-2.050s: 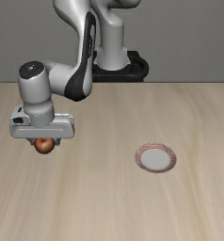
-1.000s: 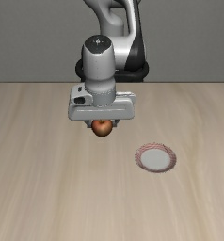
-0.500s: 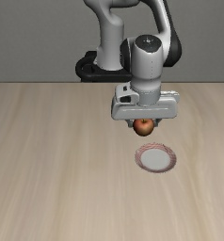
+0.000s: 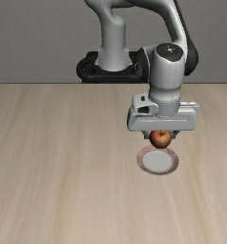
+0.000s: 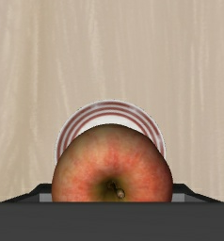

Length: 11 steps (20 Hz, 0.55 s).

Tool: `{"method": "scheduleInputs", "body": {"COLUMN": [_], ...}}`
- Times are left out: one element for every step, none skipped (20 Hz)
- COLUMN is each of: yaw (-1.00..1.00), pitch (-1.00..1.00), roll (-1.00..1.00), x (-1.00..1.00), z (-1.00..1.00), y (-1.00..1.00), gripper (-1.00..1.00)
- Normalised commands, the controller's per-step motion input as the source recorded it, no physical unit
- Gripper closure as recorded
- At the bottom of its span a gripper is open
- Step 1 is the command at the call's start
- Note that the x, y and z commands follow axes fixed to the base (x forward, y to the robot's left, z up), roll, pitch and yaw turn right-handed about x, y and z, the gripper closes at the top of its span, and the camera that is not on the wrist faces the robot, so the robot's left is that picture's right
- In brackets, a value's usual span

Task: Pick the apple and place it on the plate

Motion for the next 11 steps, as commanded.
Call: {"method": "scheduleInputs", "body": {"yaw": [0.0,0.0,0.0,0.0,0.0,0.0,0.0,0.0,0.0,0.0,0.0], "pitch": [0.0,0.0,0.0,0.0,0.0,0.0,0.0,0.0,0.0,0.0,0.0], "roll": [0.0,0.0,0.0,0.0,0.0,0.0,0.0,0.0,0.0,0.0,0.0], "x": [0.0,0.0,0.0,0.0,0.0,0.0,0.0,0.0,0.0,0.0,0.0], "z": [0.0,0.0,0.0,0.0,0.0,0.0,0.0,0.0,0.0,0.0,0.0], "y": [0.0,0.0,0.0,0.0,0.0,0.0,0.0,0.0,0.0,0.0,0.0], "gripper": [-1.0,-1.0,-1.0,-1.0,-1.0,-1.0,-1.0,-1.0,-1.0,-1.0,-1.0]}}
